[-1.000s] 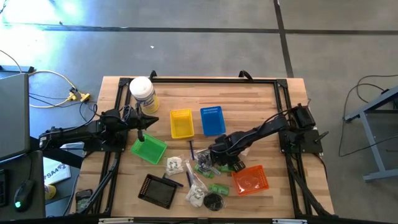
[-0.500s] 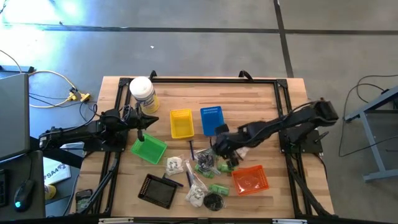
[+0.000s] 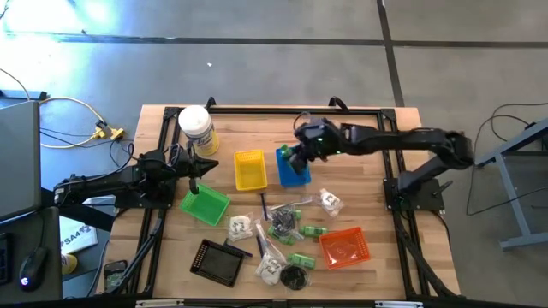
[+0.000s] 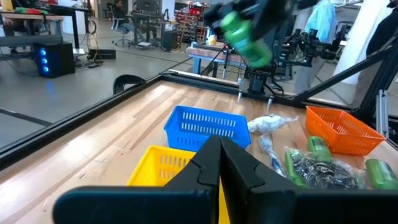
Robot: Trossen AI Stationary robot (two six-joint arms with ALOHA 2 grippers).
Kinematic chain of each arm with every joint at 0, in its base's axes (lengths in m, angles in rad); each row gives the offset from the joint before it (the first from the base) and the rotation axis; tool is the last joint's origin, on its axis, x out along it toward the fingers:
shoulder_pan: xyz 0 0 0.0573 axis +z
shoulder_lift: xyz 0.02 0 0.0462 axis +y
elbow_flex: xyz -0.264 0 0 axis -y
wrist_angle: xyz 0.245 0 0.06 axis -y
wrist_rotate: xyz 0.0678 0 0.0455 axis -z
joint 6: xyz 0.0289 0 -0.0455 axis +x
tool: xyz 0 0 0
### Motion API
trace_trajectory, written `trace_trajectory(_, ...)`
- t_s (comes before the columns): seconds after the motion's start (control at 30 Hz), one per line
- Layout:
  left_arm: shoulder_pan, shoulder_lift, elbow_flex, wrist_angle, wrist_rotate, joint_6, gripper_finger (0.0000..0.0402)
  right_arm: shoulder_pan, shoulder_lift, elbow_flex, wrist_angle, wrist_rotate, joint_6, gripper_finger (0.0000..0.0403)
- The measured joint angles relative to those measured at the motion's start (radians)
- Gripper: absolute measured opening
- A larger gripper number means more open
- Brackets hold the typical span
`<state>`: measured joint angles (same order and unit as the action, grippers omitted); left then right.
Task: Pick & Place Travel size toiletries
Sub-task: Put the shampoo into the blue bin
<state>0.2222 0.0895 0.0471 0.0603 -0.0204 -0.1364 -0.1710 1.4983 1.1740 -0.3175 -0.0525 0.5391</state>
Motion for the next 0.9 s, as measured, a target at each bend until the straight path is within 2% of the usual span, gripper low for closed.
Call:
trace_trajectory(0.2, 0.000, 0.000, 0.000, -0.003, 0.000, 0.000, 0.0000, -0.047, 0.151, -0.001, 0.050, -0.040, 0.021, 0.0150)
trace_trajectory(0.33, 0.000, 0.000, 0.000, -0.004, 0.003, 0.000, 0.0000, -0.074, 0.238, -0.002, 0.045, -0.026, 0.037, 0.0147)
trace_trajectory(0.7, 0.000, 0.000, 0.000, -0.010, 0.003, 0.006, 0.0000, -0.105, 0.258, -0.001, 0.004, -0.029, 0.068, 0.0149)
trace_trajectory(0.9, 0.000, 0.000, 0.000, -0.010, 0.003, 0.008, 0.0000, -0.098, 0.282, -0.002, -0.041, 0.003, 0.070, 0.0149)
